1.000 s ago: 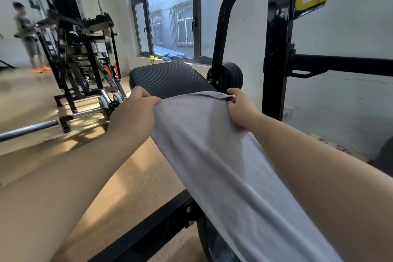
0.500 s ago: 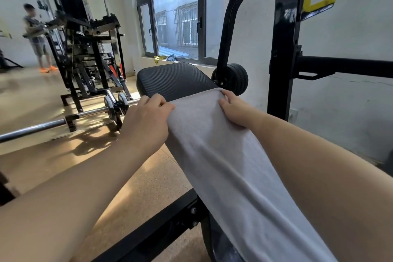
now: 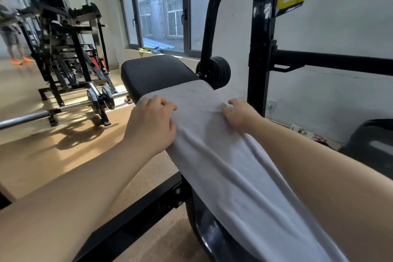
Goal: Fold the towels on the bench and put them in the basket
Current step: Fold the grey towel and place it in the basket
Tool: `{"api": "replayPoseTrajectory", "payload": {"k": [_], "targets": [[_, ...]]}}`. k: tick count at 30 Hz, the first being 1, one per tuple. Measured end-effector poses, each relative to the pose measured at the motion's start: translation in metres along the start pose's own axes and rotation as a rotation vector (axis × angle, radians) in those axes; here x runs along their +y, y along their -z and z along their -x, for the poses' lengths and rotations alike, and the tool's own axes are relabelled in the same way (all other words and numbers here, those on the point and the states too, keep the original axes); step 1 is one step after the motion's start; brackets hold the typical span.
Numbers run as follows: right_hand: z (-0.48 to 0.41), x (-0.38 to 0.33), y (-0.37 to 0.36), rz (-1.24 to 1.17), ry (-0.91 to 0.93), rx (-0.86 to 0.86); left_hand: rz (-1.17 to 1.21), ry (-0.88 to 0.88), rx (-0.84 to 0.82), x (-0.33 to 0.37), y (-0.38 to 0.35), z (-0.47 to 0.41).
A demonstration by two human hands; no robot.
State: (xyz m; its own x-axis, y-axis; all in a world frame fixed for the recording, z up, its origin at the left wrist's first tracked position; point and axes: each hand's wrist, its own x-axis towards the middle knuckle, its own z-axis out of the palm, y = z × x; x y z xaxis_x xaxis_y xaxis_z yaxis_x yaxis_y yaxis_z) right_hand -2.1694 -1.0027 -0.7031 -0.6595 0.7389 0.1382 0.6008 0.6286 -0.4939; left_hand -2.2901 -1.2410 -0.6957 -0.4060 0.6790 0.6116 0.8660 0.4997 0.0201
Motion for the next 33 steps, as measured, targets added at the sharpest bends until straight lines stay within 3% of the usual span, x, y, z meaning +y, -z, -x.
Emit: {"api": "replayPoseTrajectory", "payload": {"k": [9,18,23,27,33], "targets": [[0.11,0.068,0.022,0.038,-0.088,-0.018,0.255,-0.087,-0.116,0.085,-0.006,0.041],[0.208,0.13,0.032,0.081,-0.188,-0.034,0.313,-0.165,-0.385,0.17,-0.013,0.096],[0.248,0.15,0.033,0.098,-0.196,-0.053,0.366,-0.253,-0.435,0.214,-0.014,0.13],[0.279,0.163,0.034,0.223,-0.152,-0.159,0.376,-0.326,-0.486,0.241,-0.019,0.154],[0.322,0.187,0.035,0.501,-0.177,-0.464,0.379,-0.443,-0.602,0.271,-0.022,0.183]]}}
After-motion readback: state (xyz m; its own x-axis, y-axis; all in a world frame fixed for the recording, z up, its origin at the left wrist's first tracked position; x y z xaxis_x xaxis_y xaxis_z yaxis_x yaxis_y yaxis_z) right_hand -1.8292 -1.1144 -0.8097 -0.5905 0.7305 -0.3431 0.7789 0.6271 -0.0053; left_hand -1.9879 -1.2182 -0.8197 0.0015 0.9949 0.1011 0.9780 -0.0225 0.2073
